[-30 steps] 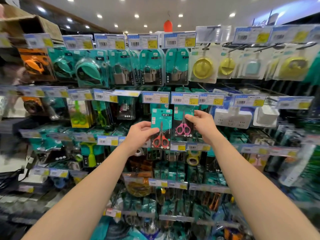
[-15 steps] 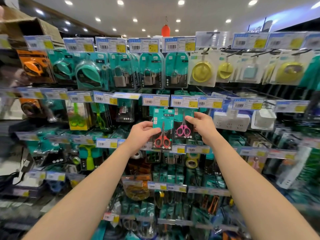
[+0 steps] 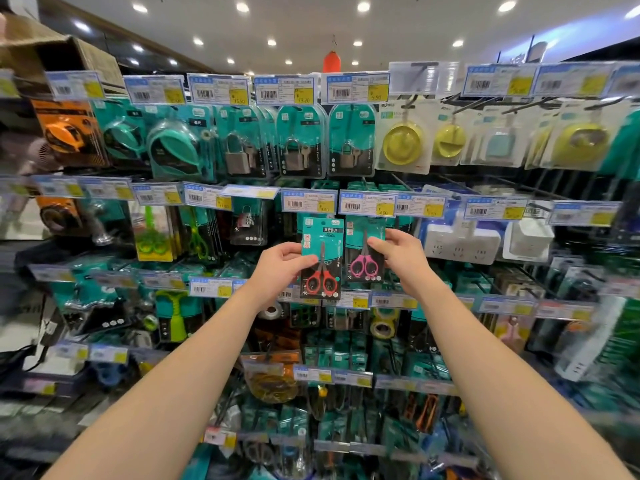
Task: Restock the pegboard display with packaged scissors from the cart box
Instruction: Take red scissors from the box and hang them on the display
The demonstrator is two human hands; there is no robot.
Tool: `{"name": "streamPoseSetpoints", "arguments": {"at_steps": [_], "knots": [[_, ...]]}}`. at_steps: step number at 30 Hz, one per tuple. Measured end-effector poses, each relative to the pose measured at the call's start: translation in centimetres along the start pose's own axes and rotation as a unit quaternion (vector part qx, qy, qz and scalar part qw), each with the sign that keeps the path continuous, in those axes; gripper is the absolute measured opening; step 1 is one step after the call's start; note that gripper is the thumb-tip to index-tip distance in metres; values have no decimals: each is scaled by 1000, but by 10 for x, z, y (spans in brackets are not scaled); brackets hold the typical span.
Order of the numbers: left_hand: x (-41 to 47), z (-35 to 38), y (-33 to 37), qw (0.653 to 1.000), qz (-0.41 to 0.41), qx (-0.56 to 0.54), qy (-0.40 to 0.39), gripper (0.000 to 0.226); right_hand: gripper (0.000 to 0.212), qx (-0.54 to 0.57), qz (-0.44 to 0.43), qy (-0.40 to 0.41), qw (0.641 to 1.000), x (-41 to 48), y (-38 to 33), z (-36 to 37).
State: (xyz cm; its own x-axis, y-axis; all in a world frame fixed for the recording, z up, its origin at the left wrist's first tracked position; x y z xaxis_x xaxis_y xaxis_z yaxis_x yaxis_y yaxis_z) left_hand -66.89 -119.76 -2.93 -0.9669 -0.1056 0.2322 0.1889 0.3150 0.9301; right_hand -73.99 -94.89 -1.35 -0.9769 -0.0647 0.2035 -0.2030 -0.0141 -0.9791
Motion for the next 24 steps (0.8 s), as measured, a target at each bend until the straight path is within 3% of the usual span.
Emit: {"name": "streamPoseSetpoints", "arguments": {"at_steps": [6, 9, 11, 16, 20, 24], "knots": [[3, 1, 0, 1000, -5, -20, 3, 24, 85, -4, -15, -5, 1000, 9, 8, -3], [3, 1, 2, 1000, -7, -20, 5, 22, 51, -20, -18, -7, 1000, -2, -8, 2], [4, 2, 3, 1000, -7, -24, 4, 21, 39, -16, -17, -9, 1000, -5, -11, 3], [4, 2, 3, 999, -10, -31, 0, 20, 44, 29, -7, 17, 999, -2, -3, 0], [6, 1, 0, 999, -17, -31, 1, 19, 32, 36, -4, -7, 999, -1, 3, 10], [8, 3, 0, 999, -21, -26, 0, 21, 32, 42, -1, -3, 999, 1, 7, 10]]}}
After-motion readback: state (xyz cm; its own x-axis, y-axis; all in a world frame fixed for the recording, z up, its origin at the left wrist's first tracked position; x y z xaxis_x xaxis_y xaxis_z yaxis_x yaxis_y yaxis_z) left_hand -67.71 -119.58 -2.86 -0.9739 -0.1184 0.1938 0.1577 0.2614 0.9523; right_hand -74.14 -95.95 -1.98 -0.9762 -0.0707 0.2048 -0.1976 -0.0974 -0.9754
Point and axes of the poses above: each hand's wrist, its own x-axis towards the middle knuckle, its own z-axis out of the palm, y = z × x, the point moved 7 cm from there along x, towards the middle knuckle, and after that the axes turned 7 degrees about x, right-handed, at the moved point
